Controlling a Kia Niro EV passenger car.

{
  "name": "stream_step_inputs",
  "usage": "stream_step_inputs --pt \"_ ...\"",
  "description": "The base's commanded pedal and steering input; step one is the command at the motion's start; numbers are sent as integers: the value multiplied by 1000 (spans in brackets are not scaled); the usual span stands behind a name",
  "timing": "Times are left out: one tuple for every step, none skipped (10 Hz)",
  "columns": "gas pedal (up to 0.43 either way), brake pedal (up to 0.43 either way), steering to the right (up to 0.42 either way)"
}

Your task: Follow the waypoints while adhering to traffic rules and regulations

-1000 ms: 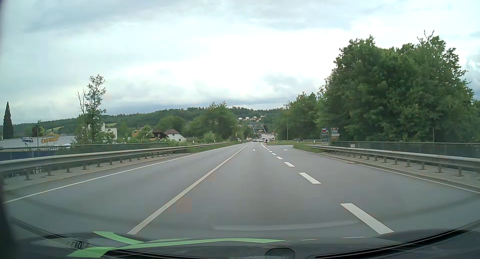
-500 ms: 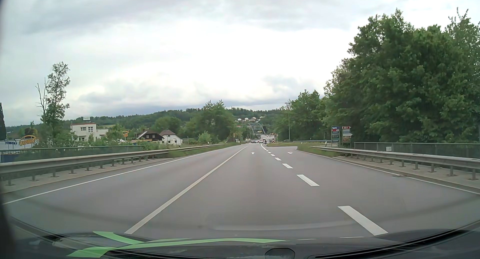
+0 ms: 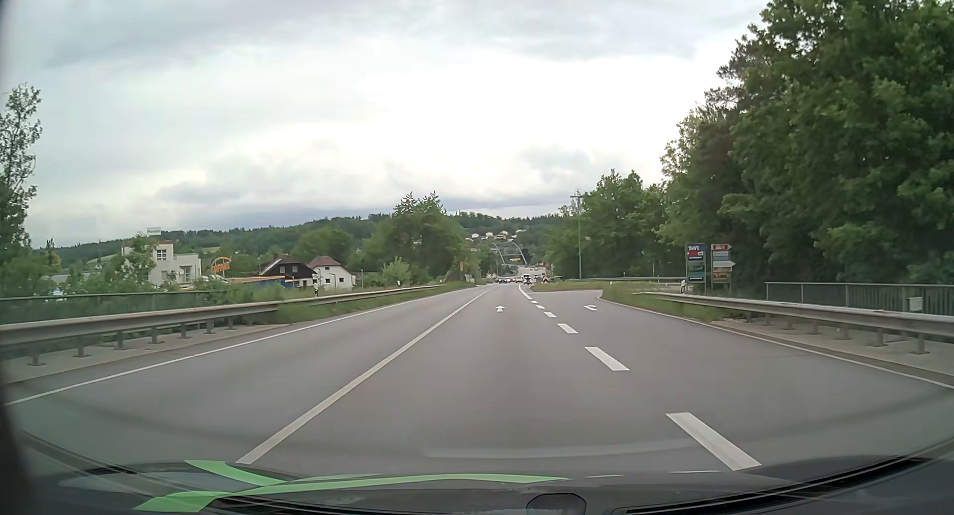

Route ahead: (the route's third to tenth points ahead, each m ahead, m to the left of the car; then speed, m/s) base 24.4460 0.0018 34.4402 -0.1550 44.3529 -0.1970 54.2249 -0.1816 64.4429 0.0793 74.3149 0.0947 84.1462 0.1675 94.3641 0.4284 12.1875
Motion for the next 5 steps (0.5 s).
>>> stream_step_inputs --pt "0 91 -3" --pt "0 85 -3" --pt "0 85 -4" --pt "0 85 -6" --pt "0 85 -6"
